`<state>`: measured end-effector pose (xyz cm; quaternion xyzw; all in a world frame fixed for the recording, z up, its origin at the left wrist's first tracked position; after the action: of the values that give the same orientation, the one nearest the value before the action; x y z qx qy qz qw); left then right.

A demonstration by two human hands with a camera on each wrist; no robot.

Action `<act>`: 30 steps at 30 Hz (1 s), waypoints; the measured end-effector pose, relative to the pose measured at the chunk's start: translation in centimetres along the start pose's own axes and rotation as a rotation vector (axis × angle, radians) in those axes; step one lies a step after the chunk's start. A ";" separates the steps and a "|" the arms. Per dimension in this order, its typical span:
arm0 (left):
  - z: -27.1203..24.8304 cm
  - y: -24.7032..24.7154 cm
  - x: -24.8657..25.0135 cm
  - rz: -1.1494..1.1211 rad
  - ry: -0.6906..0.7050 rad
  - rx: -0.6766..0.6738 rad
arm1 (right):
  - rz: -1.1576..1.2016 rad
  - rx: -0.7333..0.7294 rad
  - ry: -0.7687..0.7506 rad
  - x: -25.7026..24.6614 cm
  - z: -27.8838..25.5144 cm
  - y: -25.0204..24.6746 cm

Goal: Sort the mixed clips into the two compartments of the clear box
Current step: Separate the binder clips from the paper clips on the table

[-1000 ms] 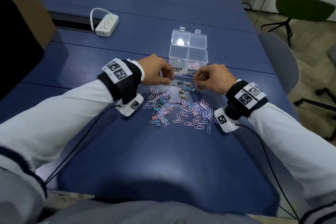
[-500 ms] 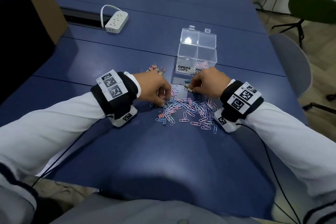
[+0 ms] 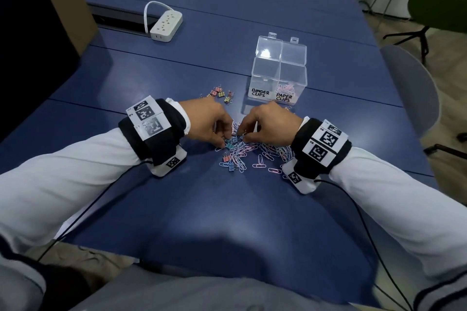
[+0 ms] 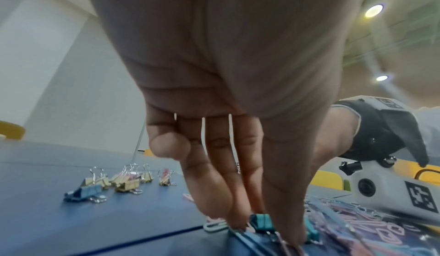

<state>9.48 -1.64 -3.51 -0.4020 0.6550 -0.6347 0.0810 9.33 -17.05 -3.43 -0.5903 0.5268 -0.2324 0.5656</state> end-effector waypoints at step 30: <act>-0.7 -6.2 -3.5 -0.005 -0.132 0.211 | 0.228 -0.033 0.176 0.4 0.7 -2.0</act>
<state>13.97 1.90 0.78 -0.4339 0.5766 -0.6725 0.1644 10.77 -17.51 -1.94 -0.5130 0.6418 -0.2087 0.5304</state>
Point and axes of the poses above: each hand's wrist, its own z-axis towards the middle knuckle, its own y-axis out of the palm, x = y × z, the point moved 4 cm from there along z, towards the middle knuckle, and after that the axes turned 10 degrees about y, right-handed, at the moved point
